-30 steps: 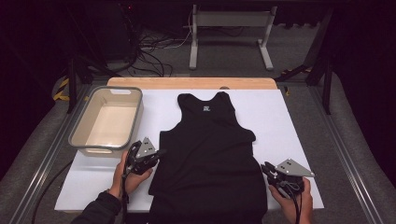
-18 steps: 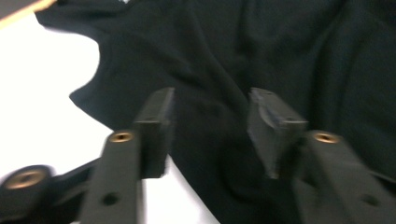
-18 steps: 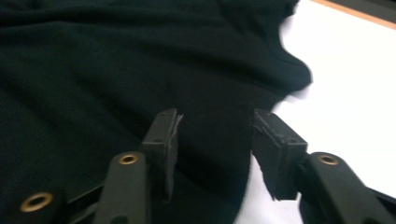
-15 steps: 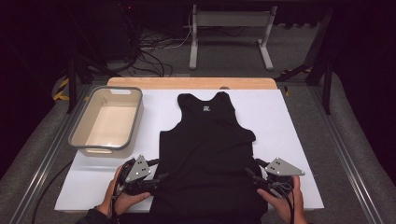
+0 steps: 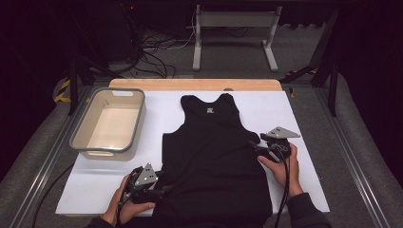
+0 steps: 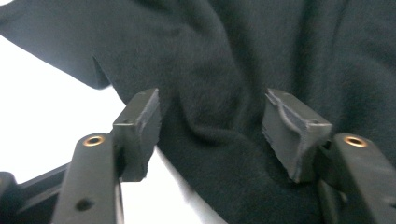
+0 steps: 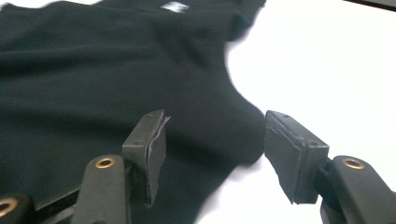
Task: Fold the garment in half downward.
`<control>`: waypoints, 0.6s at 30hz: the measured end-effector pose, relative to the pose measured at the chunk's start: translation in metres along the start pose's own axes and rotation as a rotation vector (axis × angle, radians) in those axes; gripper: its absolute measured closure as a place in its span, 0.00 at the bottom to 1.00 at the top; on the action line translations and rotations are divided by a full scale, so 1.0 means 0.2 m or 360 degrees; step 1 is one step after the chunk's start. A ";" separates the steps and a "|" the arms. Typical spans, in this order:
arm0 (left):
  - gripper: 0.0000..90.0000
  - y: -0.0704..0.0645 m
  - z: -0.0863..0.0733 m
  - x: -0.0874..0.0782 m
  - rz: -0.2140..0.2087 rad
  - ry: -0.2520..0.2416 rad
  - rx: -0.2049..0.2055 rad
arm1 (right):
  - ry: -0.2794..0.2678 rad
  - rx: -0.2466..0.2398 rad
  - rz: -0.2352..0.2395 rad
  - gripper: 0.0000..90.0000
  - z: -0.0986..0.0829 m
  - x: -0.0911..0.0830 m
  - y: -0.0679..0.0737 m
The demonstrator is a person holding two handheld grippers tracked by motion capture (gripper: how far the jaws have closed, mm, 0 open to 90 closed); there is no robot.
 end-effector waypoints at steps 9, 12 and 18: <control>0.90 0.04 0.01 0.01 -0.0016 0.0012 -0.0034 | 0.0220 0.0091 -0.0049 0.78 -0.05 0.15 -0.14; 0.98 0.05 0.02 0.02 -0.0030 0.0021 -0.0030 | 0.0229 0.0021 -0.0034 0.93 -0.04 0.17 -0.12; 0.98 0.08 0.05 0.04 0.0028 0.0014 0.0008 | 0.0143 -0.0086 -0.0200 0.94 0.02 0.18 -0.20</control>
Point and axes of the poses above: each handheld gripper's, and its own axes: x roughly forward along the jaws, z roughly out of its top, y roughly to its left, the point moved 10 cm from there along x, roughly forward along the jaws, and after that the axes turned 14 degrees about -y, right-handed, at the moved point
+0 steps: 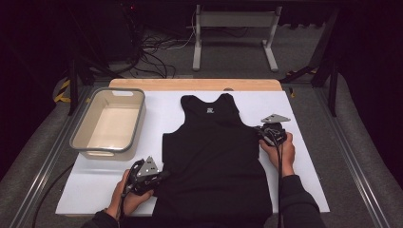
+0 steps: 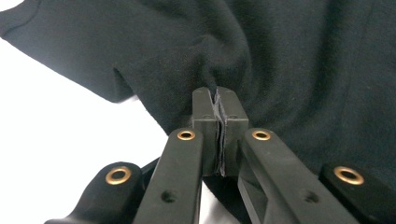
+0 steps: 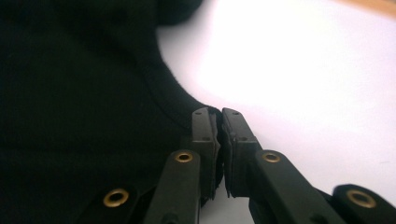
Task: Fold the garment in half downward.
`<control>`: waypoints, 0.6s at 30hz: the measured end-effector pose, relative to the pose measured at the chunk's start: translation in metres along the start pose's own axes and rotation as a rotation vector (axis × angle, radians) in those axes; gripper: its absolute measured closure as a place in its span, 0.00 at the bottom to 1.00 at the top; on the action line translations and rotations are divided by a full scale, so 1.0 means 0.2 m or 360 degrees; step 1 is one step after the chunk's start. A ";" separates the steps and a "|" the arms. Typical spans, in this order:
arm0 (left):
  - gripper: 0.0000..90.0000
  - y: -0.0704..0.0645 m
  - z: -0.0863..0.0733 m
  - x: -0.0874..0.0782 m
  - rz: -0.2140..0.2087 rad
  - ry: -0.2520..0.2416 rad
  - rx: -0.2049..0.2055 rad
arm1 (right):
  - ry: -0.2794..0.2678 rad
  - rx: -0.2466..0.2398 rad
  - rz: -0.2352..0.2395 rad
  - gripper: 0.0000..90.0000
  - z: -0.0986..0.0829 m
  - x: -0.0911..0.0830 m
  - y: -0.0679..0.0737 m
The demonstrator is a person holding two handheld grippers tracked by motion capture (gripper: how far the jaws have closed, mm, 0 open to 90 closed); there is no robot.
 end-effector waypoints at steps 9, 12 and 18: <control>0.98 0.09 0.10 0.00 0.0102 -0.0107 0.0029 | -0.0174 0.0112 0.0007 0.59 0.08 -0.08 0.01; 0.98 0.09 0.12 0.01 0.0075 -0.0107 0.0035 | -0.0229 0.0148 0.0101 0.53 0.09 -0.15 0.07; 0.87 0.06 0.13 -0.03 0.0091 -0.0132 0.0076 | -0.0133 0.0057 0.0199 0.50 0.01 -0.24 0.20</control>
Point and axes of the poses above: each handheld gripper's, and its own axes: x roughly forward along the jaws, z roughly out of its top, y roughly to its left, the point moved 10 cm from there along x, roughly forward along the jaws, and after that the axes turned 14 degrees about -y, right-handed, at the moved point
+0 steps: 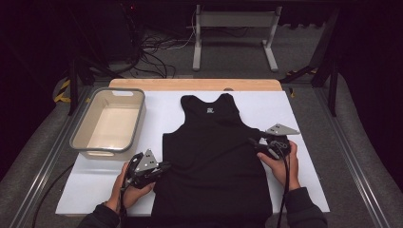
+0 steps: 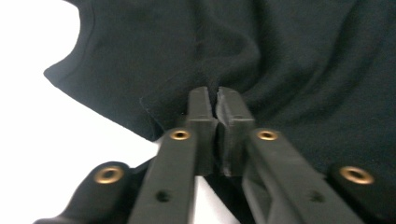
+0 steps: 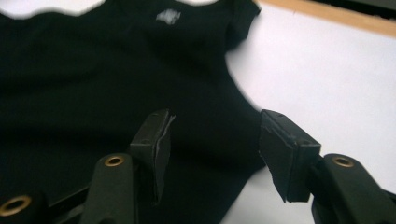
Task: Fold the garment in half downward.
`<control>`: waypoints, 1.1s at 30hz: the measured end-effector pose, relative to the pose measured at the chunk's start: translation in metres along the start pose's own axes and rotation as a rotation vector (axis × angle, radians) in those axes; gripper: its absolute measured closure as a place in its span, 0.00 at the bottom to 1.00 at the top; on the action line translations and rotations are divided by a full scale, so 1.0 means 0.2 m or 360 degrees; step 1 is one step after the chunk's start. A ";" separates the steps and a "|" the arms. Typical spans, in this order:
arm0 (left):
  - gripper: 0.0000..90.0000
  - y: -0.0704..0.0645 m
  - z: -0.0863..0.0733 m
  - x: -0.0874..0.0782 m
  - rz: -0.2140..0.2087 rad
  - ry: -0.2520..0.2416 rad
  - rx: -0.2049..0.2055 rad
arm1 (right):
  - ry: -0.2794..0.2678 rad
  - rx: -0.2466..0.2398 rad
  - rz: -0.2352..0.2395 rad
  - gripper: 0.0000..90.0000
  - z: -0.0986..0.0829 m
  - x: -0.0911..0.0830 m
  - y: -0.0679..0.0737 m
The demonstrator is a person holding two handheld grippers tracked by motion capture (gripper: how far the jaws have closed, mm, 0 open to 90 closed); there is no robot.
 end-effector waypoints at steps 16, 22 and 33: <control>0.57 0.01 0.03 0.01 0.0050 -0.0082 -0.0003 | 0.0203 0.0022 0.0040 0.65 -0.18 -0.02 0.04; 0.50 0.11 0.07 0.15 0.0162 -0.0055 -0.0029 | 0.0221 -0.0058 0.0048 0.96 -0.17 -0.03 0.04; 0.39 0.36 0.09 0.41 0.0313 0.0077 -0.0067 | 0.0115 0.0034 -0.0068 0.58 -0.06 0.00 -0.12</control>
Point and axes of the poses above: each handheld gripper's, and its own axes: x roughly forward along the jaws, z roughly out of its top, y roughly to its left, the point moved 10 cm from there along x, roughly forward along the jaws, and after that the axes turned 14 degrees about -y, right-handed, at the moved point
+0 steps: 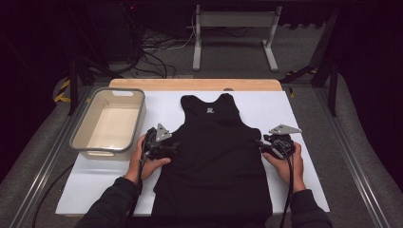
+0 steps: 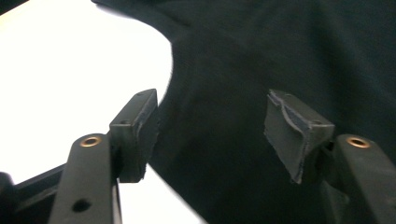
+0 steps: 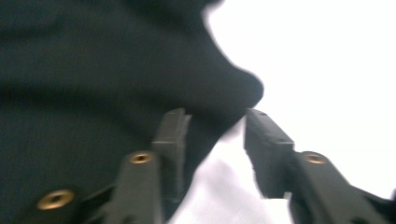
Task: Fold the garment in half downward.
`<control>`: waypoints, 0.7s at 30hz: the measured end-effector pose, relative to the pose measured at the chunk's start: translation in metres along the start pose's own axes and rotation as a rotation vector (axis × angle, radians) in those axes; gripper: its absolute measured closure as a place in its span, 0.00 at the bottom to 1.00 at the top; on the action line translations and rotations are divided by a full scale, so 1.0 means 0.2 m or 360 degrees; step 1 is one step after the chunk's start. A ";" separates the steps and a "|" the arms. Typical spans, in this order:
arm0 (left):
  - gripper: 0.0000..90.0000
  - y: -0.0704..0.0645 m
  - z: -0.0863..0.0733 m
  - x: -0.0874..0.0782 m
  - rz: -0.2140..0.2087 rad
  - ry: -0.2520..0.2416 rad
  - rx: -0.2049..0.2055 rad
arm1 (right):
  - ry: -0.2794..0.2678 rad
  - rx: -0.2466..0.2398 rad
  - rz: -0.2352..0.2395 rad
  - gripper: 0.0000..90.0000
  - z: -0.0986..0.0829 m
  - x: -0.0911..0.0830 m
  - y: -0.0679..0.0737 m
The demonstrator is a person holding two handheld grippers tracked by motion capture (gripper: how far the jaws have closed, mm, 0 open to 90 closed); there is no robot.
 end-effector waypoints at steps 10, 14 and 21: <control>0.49 0.10 -0.04 0.14 -0.0046 0.0093 -0.0182 | 0.0107 0.0080 -0.0019 0.47 -0.02 0.20 -0.08; 0.68 0.07 -0.03 0.14 -0.0143 0.0115 -0.0219 | 0.0138 0.0056 0.0049 0.71 -0.01 0.20 -0.06; 0.95 0.02 -0.03 0.10 -0.0127 0.0160 -0.0134 | 0.0153 0.0007 0.0047 0.92 0.00 0.13 -0.04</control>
Point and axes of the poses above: each handheld gripper's, and its own axes: x roughly forward along the jaws, z roughly out of its top, y roughly to its left, the point moved 10 cm from there along x, roughly forward along the jaws, and after that the axes turned 14 degrees about -y, right-handed, at the moved point
